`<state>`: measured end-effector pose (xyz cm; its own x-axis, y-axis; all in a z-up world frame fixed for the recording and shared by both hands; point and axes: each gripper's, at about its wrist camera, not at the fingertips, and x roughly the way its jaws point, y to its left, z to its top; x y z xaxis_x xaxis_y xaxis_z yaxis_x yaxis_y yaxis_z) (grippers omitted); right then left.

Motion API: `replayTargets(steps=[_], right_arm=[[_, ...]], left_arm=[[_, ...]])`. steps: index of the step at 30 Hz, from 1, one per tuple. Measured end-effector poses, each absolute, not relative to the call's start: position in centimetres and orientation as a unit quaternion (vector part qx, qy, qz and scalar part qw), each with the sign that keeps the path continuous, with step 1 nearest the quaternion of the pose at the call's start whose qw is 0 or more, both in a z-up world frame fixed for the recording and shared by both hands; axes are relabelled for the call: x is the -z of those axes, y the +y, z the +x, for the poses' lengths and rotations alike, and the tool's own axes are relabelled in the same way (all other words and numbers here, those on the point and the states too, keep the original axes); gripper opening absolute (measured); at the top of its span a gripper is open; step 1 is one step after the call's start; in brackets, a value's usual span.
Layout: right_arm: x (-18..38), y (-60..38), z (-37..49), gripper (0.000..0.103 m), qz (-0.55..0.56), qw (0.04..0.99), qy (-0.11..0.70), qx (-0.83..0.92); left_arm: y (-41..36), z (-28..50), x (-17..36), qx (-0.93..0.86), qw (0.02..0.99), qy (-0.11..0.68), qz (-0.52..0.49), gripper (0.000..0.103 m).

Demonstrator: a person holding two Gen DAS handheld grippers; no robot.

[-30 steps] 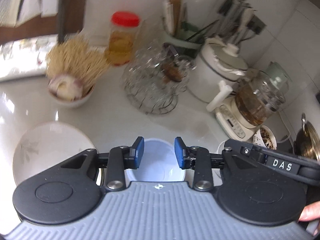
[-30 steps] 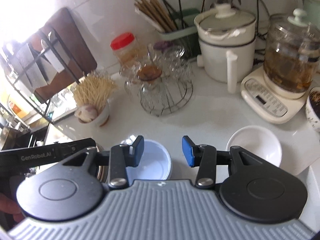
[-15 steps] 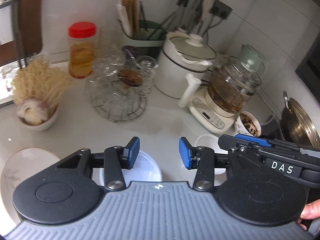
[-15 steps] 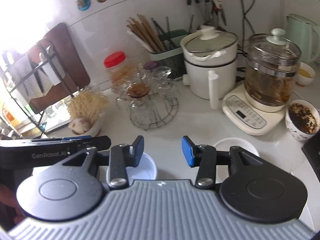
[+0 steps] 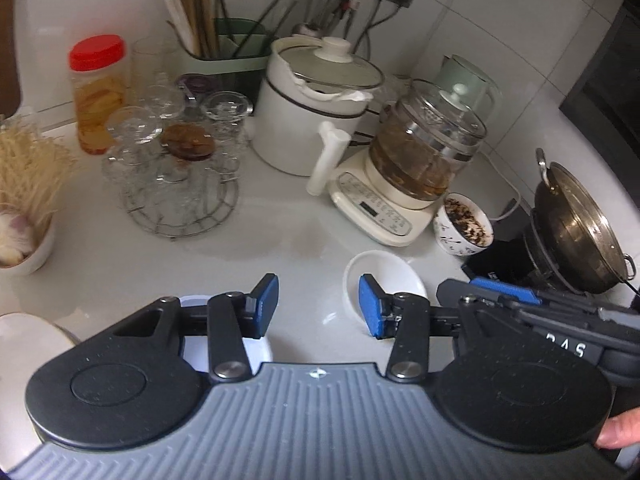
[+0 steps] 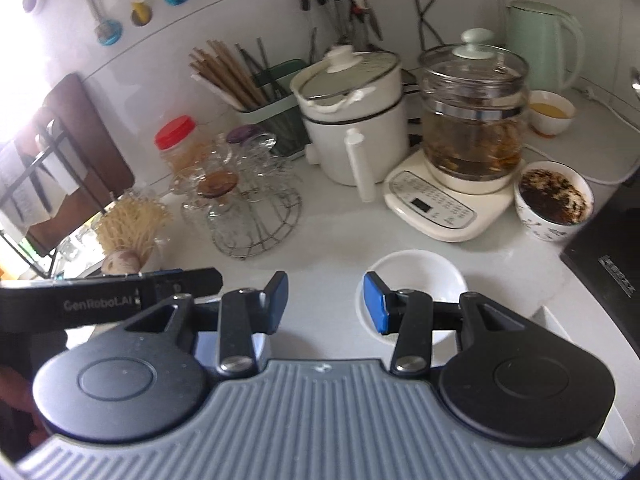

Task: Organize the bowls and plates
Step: 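Move both grippers to the small white ceramic bowl by the tea maker, then close both grippers on the rim of the white ceramic bowl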

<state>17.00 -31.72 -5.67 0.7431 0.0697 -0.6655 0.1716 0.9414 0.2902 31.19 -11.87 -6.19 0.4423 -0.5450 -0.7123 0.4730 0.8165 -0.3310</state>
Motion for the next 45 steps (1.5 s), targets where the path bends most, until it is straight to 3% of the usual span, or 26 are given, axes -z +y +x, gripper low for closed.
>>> replayTargets(steps=[26,32,36,40,45], right_arm=[[8.3,-38.2,16.3,0.045,0.223,0.899,0.343,0.154],[9.5,-40.1,18.2,0.045,0.221,0.887,0.364,0.179],[10.6,-41.3,19.4,0.045,0.227,0.879,0.380,0.178],[11.6,-42.3,20.4,0.067,0.241,0.872,0.392,0.166],[13.5,-44.3,21.7,0.067,0.281,0.852,0.421,0.130]], left_arm=[[-20.8,32.0,8.7,0.378,0.813,0.440,0.055,0.051],[-21.6,34.4,9.5,0.355,0.819,0.450,0.043,0.060],[-21.8,36.1,10.5,0.345,0.814,0.467,0.025,0.060],[-21.9,37.3,11.4,0.343,0.808,0.478,0.014,0.060],[-22.9,38.3,13.4,0.345,0.792,0.504,0.000,0.060]])
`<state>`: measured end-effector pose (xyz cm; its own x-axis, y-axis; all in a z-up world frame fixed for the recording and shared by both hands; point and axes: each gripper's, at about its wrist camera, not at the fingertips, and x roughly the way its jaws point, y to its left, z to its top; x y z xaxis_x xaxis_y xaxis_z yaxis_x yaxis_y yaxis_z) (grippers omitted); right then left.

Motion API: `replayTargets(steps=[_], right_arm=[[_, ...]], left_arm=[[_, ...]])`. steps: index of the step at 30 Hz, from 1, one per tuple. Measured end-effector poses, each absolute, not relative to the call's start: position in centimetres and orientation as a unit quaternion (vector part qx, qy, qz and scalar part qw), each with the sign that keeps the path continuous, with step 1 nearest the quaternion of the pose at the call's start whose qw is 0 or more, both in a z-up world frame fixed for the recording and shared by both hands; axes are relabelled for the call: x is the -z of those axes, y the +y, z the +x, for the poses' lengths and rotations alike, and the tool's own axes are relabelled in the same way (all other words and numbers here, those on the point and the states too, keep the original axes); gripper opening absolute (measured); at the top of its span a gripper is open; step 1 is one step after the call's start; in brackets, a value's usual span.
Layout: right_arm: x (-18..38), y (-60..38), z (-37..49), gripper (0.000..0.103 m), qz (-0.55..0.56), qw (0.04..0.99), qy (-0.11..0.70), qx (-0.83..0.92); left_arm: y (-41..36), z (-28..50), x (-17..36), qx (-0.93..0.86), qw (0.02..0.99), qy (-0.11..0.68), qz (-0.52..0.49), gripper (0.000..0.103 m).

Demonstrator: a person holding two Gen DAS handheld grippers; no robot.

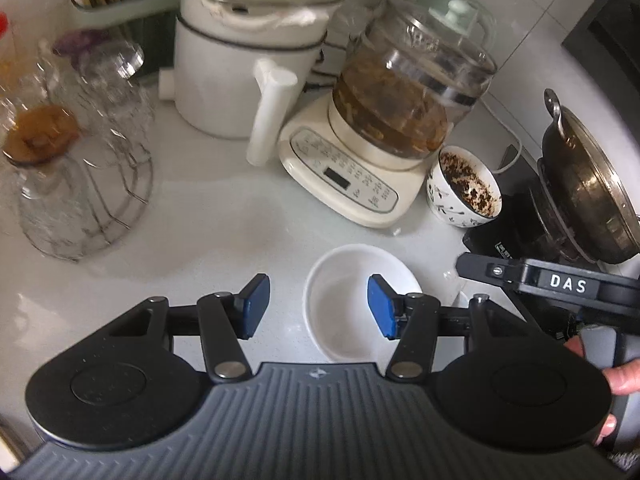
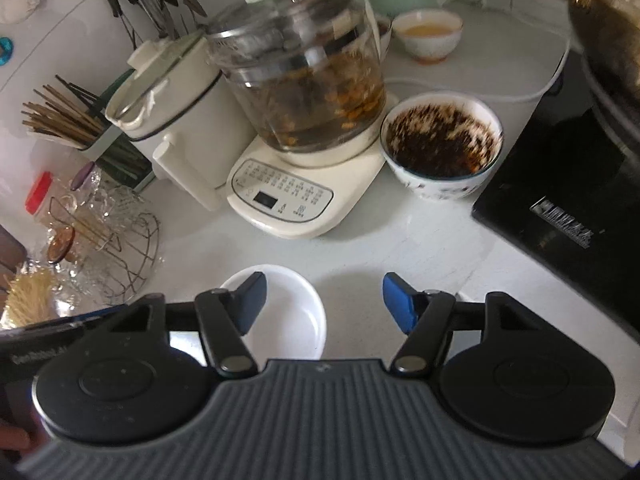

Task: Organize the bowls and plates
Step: 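Close both grippers on the rim of the white ceramic bowl, then lift the white bowl with both grippers and carry it to the translucent bowls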

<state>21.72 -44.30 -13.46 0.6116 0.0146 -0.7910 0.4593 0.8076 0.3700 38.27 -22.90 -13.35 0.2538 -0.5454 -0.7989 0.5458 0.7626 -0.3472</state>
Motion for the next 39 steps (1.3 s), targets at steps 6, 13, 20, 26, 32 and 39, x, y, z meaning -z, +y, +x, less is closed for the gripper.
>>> replayTargets(steps=[6,13,20,26,32,39], right_arm=[[16.9,-45.3,23.6,0.066,0.325,0.813,0.476,0.080],[19.2,-45.8,25.0,0.065,0.347,0.787,0.507,0.062],[19.9,-46.3,25.8,0.048,0.360,0.776,0.515,0.057],[20.9,-47.0,26.5,0.029,0.380,0.763,0.520,0.050],[20.8,-46.6,27.2,0.016,0.378,0.762,0.523,0.045],[21.0,-46.6,27.0,0.015,0.392,0.756,0.523,0.039]], left_arm=[[-24.4,38.8,16.4,0.335,0.764,0.550,-0.026,0.060],[-24.9,39.4,18.9,0.310,0.753,0.580,-0.031,0.060],[-25.1,40.0,20.1,0.293,0.741,0.601,-0.062,0.059],[-25.2,40.7,20.4,0.293,0.736,0.607,-0.061,0.044],[-25.2,41.1,20.6,0.299,0.724,0.619,-0.059,0.031],[-24.9,41.4,22.2,0.295,0.699,0.647,-0.078,0.024]])
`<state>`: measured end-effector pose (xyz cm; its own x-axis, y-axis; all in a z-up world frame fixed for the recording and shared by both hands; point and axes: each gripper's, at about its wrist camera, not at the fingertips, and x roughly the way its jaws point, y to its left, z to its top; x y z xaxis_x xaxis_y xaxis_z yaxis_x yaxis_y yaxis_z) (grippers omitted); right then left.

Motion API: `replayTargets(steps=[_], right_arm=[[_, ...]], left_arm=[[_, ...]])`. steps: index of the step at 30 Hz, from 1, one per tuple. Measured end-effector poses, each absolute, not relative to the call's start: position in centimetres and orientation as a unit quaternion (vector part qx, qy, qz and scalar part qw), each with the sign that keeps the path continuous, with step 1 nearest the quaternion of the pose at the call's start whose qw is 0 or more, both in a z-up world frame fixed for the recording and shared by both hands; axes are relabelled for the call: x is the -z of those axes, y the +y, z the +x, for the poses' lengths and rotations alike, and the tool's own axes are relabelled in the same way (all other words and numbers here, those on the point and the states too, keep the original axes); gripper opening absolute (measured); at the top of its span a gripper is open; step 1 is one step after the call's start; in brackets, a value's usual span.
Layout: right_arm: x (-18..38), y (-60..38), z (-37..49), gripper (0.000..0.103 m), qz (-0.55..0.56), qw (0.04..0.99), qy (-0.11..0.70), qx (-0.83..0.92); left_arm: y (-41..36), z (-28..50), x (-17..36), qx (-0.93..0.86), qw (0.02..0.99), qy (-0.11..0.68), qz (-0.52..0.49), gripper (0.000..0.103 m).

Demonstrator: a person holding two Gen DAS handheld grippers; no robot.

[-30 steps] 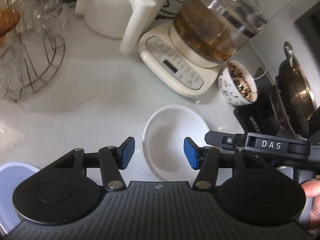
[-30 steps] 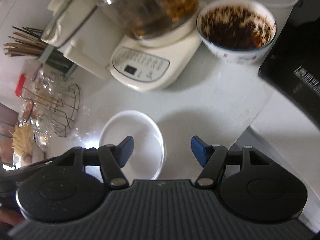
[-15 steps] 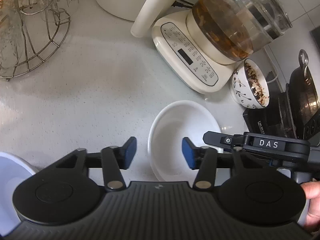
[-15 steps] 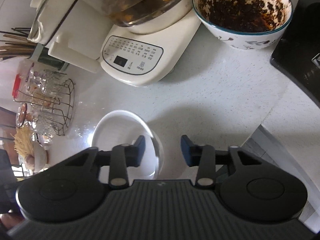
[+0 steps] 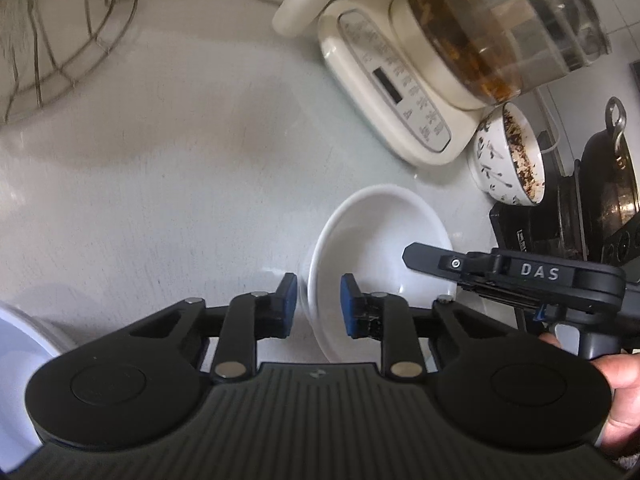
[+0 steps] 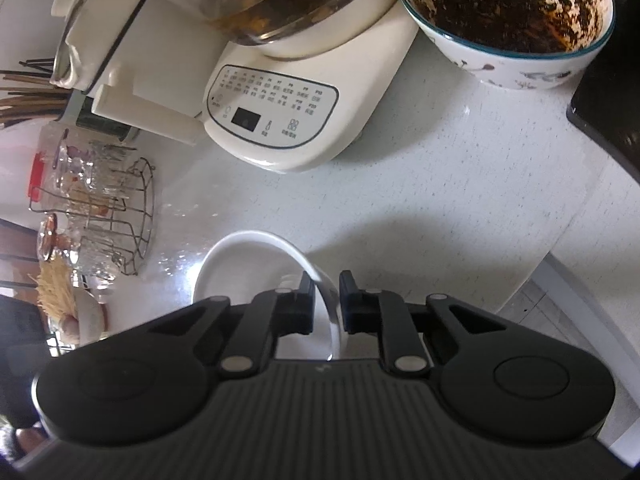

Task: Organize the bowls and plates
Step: 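Lift the white bowl with both grippers and carry it to the translucent bowls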

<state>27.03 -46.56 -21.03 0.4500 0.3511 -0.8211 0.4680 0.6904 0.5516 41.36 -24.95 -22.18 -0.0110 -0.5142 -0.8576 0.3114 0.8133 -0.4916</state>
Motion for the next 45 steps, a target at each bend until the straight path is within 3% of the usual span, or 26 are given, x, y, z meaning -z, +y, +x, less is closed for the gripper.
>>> replayTargets(steps=[6,45], right_arm=[[20.8,-46.5,26.9,0.015,0.392,0.760,0.516,0.044],[13.6,-40.7,24.2,0.016,0.379,0.810,0.447,-0.009]], left_arm=[[-24.7,41.3,21.7,0.295,0.713,0.632,-0.079,0.013],[-16.7,37.7,13.5,0.281,0.771,0.562,-0.104,0.013]])
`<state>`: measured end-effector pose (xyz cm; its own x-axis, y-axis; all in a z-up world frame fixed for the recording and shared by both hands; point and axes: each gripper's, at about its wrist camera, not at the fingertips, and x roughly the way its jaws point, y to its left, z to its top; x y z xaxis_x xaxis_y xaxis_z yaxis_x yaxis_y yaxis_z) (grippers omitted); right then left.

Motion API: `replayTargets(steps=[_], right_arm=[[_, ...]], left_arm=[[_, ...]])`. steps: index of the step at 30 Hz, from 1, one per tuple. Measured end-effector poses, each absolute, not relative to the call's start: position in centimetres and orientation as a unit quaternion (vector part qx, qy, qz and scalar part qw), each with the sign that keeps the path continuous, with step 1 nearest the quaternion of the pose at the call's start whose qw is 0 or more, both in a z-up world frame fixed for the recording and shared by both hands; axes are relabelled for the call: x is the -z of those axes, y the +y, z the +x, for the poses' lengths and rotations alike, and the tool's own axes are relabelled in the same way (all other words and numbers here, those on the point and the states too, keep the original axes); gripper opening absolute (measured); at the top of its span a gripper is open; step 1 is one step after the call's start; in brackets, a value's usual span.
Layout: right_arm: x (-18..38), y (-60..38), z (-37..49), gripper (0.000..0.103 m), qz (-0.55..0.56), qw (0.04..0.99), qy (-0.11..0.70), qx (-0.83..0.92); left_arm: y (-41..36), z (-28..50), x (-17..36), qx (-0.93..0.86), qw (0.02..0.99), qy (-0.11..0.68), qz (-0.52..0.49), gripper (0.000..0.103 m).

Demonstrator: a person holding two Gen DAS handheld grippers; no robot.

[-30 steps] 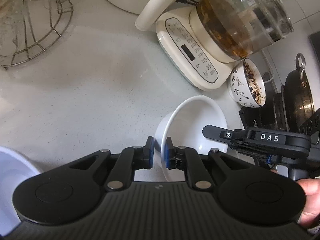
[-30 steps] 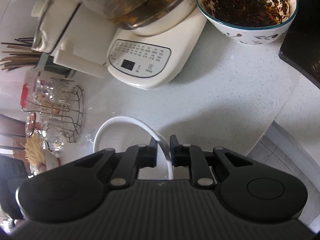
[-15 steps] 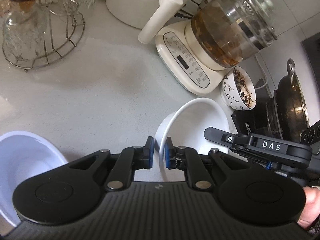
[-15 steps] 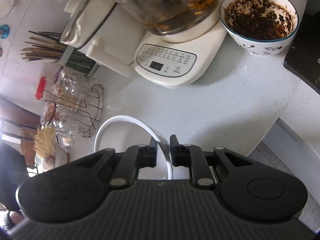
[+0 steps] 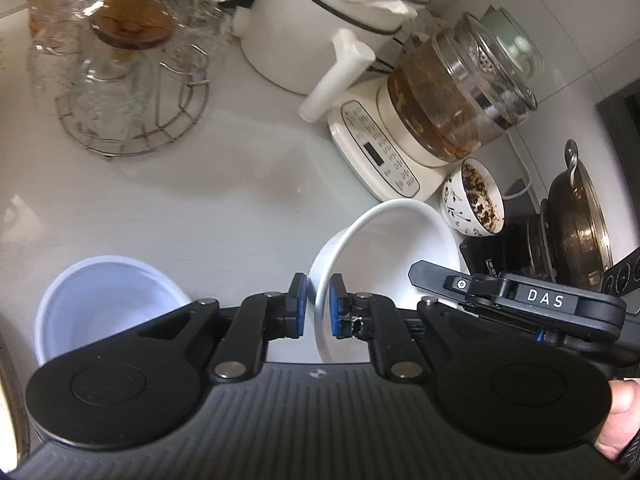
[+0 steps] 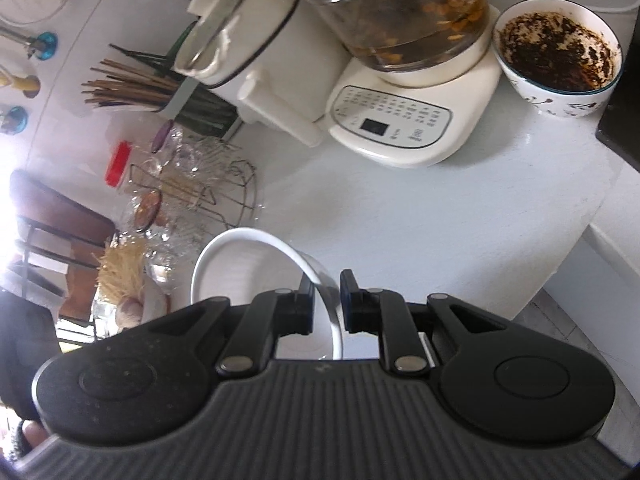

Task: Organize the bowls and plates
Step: 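Lift the white bowl with both grippers and carry it to the translucent bowls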

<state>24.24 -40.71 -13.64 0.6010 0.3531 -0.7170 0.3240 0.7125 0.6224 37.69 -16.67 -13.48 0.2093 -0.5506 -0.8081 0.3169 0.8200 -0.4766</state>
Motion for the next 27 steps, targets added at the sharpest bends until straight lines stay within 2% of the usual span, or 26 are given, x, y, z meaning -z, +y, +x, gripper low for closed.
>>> replayTargets(steps=[12,27], right_arm=[[11.9,-37.0,24.4,0.016,0.366,0.818,0.442,-0.046],[10.9,-30.5,25.0,0.016,0.296,0.834,0.454,-0.104]], left_arm=[[-12.0,35.6,11.2,0.253,0.799,0.532,-0.118,0.013],[-4.9,32.2,11.4,0.198,0.818,0.515,-0.162,0.013]])
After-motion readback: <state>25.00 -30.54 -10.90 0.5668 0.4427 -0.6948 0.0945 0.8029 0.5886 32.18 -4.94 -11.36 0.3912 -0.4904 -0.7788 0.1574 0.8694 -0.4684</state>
